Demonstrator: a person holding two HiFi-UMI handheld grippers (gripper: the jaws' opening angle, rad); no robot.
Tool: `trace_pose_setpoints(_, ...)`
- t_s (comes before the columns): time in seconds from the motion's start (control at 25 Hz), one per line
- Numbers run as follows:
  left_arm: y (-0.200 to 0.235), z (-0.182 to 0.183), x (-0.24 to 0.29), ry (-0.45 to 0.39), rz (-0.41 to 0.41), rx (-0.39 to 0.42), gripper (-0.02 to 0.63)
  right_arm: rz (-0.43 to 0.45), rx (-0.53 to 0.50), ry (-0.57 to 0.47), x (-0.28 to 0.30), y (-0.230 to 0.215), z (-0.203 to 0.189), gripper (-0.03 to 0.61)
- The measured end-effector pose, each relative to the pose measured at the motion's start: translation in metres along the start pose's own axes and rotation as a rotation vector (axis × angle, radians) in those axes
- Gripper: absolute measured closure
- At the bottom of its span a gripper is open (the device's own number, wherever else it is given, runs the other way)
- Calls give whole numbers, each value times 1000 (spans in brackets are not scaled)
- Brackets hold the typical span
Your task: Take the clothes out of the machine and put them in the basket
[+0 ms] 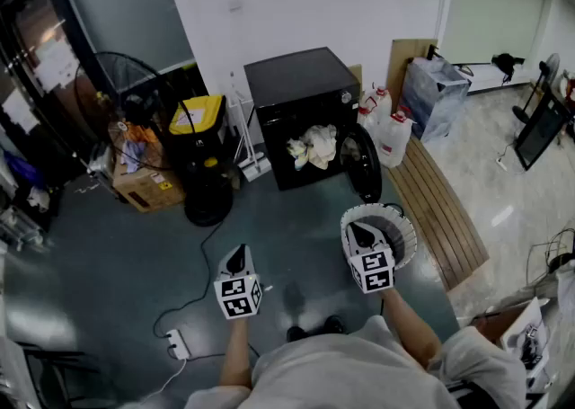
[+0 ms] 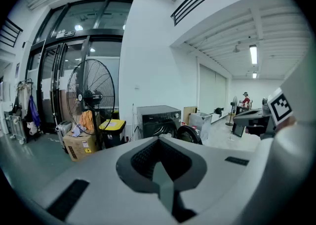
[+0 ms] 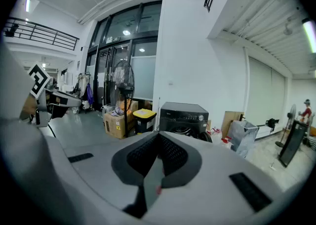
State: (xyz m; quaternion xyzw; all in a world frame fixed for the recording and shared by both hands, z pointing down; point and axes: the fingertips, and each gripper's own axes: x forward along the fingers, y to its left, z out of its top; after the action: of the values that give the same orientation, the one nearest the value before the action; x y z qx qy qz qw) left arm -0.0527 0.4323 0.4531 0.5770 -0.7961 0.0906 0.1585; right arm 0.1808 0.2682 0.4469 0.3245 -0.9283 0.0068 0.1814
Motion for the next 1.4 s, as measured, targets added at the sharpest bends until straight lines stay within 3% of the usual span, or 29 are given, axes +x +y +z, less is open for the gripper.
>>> trace_pose_setpoints(0.36, -15, 11, 13, -9, -7, 13, 595, 19, -5, -2, 2, -7, 5, 555)
trace_pose_setpoints(0.88, -58, 18, 46, -20, 35, 6, 595, 65, -30, -13, 20, -53, -3, 555)
trace_pose_setpoints(1.4, -27, 28, 139, 2, 7, 0, 595, 64, -25, 36, 113, -66, 5, 557)
